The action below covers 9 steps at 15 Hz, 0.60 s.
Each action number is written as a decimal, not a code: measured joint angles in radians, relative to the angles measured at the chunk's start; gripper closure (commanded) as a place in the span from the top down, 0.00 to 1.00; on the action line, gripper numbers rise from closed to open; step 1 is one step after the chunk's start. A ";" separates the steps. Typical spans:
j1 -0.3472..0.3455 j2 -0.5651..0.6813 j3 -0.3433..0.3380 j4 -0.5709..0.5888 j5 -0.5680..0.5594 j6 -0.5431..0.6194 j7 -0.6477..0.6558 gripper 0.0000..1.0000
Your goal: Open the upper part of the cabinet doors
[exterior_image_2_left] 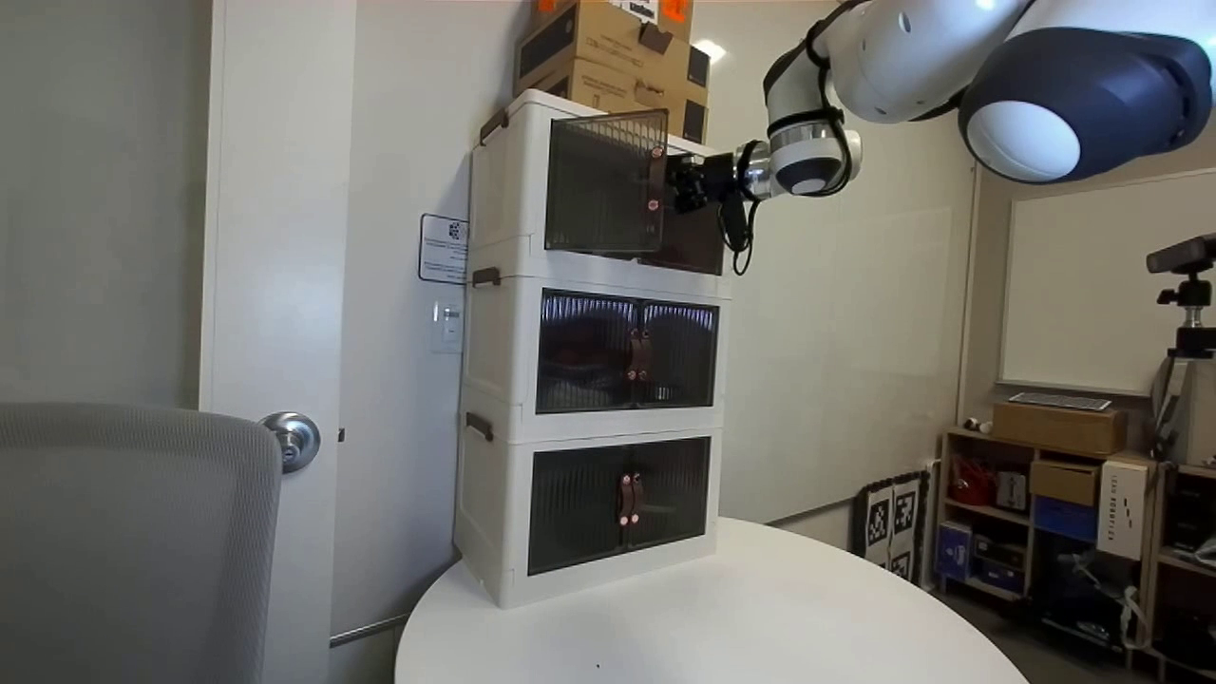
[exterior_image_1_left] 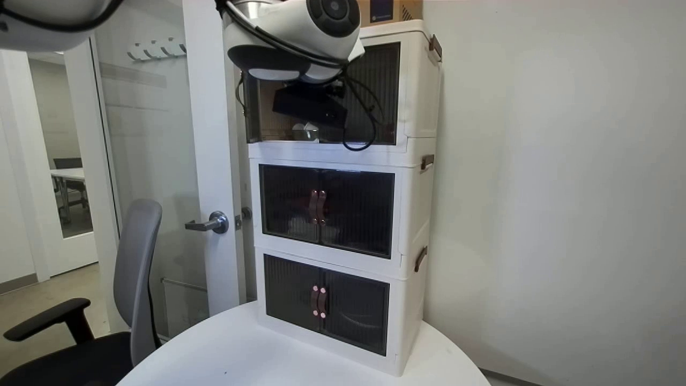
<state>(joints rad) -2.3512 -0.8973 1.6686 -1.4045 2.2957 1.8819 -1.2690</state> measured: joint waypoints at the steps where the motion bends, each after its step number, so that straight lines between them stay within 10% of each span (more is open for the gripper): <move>1: -0.011 0.000 0.005 0.005 0.000 -0.029 0.024 1.00; 9: -0.107 0.004 0.042 0.059 0.000 -0.206 0.195 1.00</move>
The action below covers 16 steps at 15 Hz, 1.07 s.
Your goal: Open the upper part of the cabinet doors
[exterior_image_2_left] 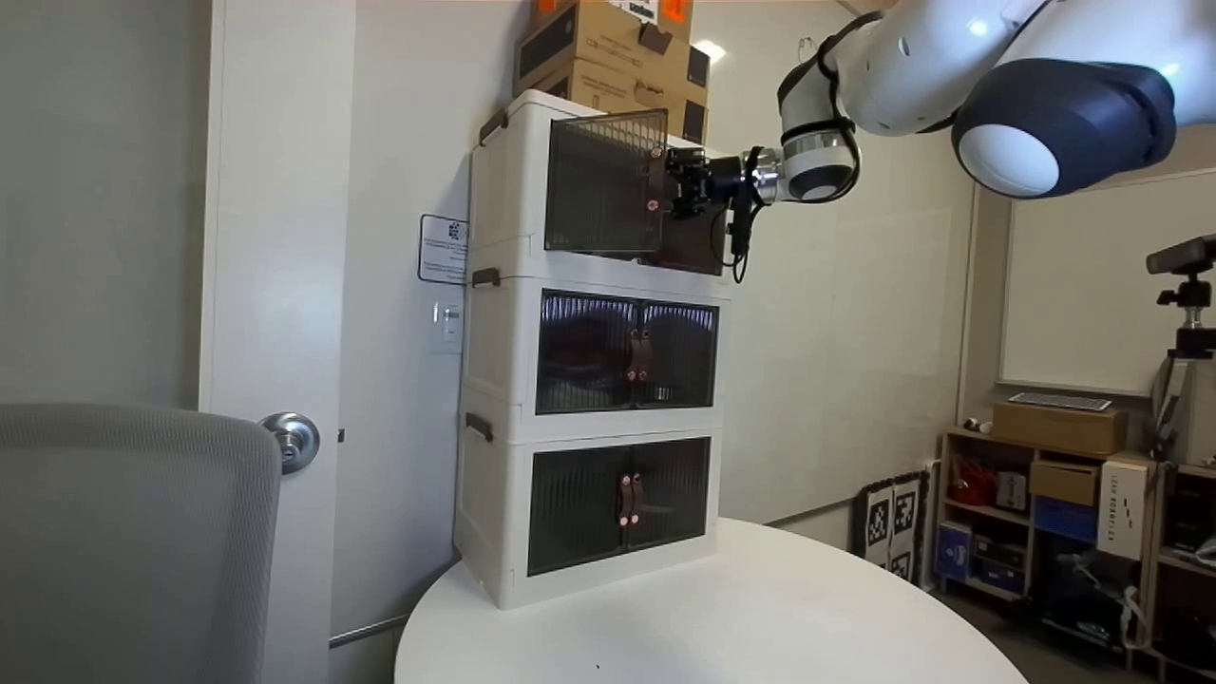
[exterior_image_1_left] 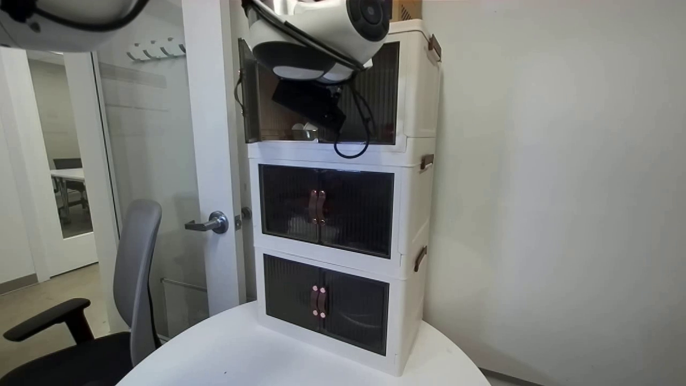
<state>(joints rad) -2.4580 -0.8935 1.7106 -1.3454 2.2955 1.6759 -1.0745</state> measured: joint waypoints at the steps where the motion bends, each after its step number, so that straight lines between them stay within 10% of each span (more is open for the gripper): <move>1: 0.000 0.001 -0.002 -0.002 0.000 -0.002 0.013 1.00; 16: 0.029 0.009 -0.073 -0.049 -0.073 -0.037 0.218 1.00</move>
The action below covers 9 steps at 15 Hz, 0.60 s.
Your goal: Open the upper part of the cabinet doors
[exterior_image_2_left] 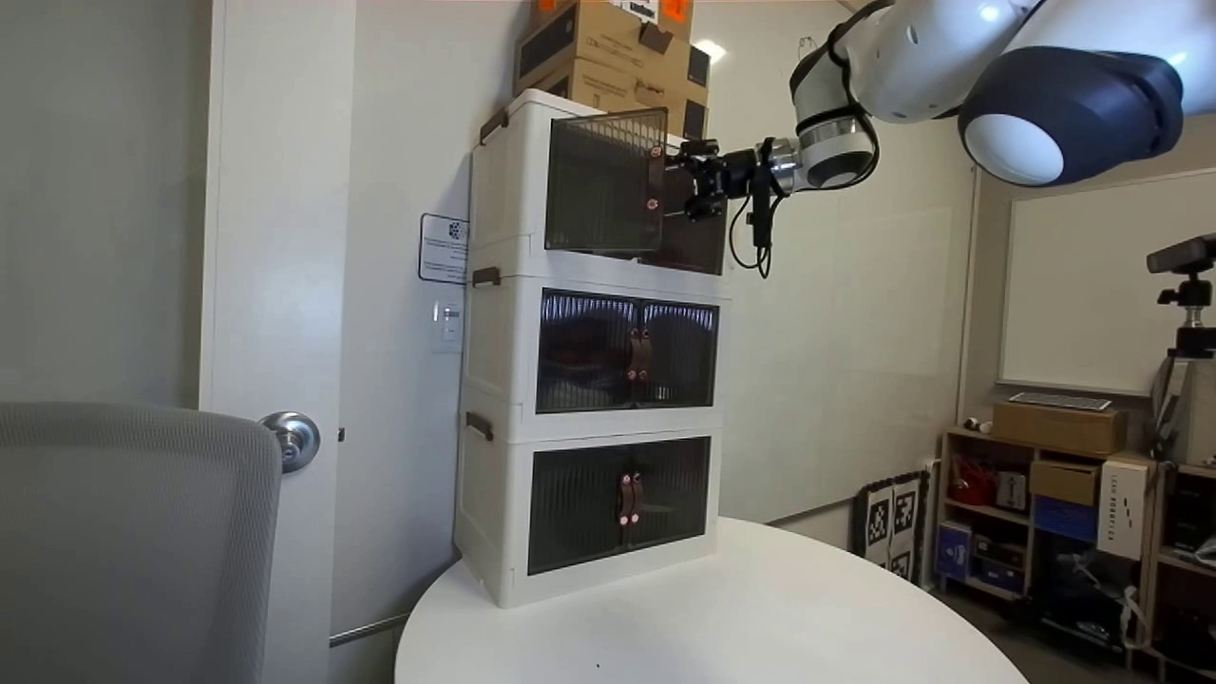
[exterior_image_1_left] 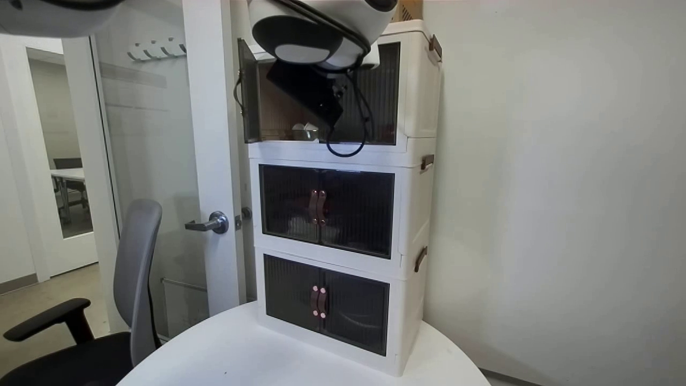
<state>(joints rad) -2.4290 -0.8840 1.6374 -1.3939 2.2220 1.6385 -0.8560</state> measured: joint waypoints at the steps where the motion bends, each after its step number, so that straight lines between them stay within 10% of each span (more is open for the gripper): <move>1: 0.007 0.003 -0.008 -0.010 -0.002 -0.006 0.002 1.00; 9: 0.062 0.016 -0.044 -0.040 -0.002 0.006 -0.062 1.00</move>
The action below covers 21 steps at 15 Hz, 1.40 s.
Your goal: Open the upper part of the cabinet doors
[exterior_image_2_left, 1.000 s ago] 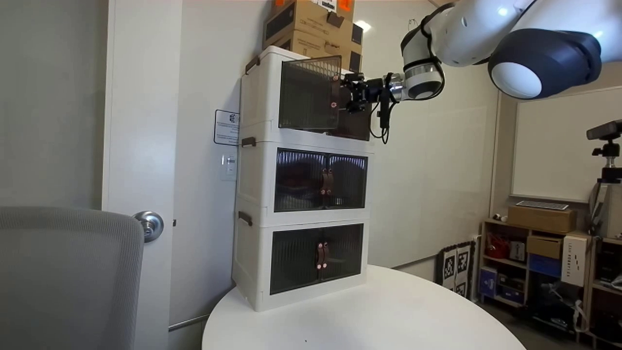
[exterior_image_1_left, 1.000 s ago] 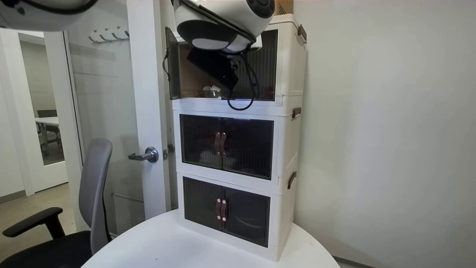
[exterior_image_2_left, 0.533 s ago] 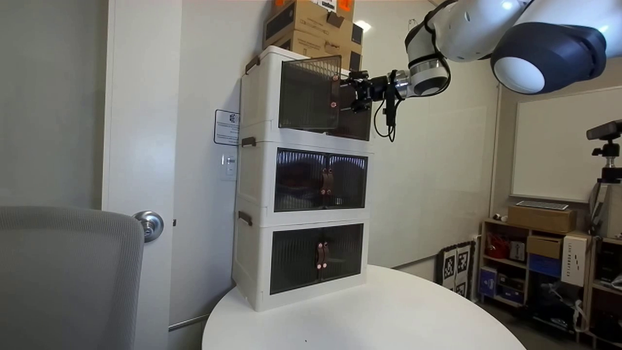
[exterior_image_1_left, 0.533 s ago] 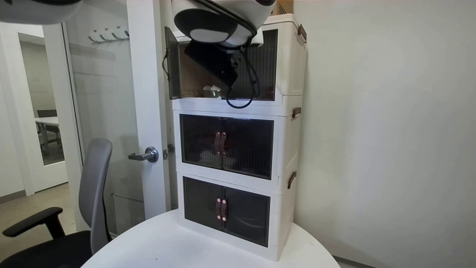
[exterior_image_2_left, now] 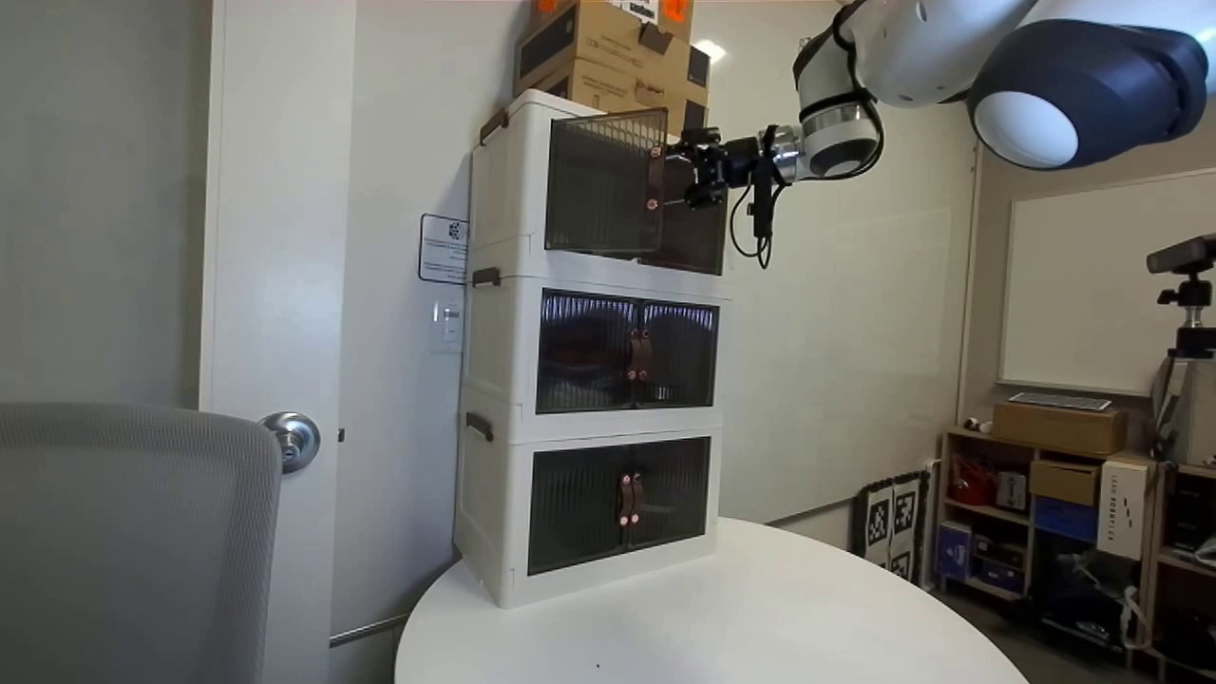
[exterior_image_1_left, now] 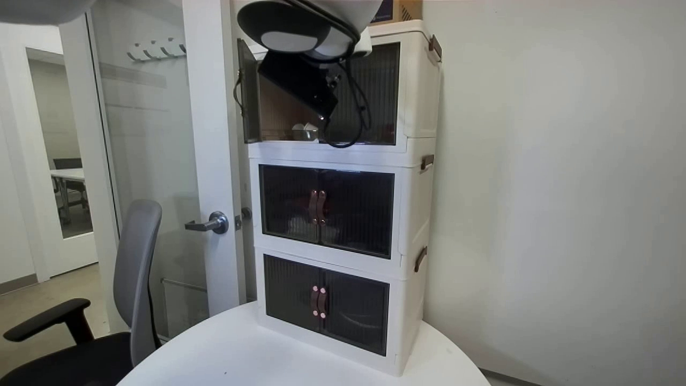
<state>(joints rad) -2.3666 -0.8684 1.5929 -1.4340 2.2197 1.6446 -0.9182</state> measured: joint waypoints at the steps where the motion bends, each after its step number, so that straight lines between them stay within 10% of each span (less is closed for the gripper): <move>1: 0.004 -0.001 0.000 0.000 0.000 0.004 -0.025 1.00; 21: 0.108 -0.028 -0.008 -0.071 0.010 0.160 -0.194 1.00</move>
<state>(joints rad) -2.2591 -0.8965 1.5845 -1.5050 2.2299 1.8047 -1.1121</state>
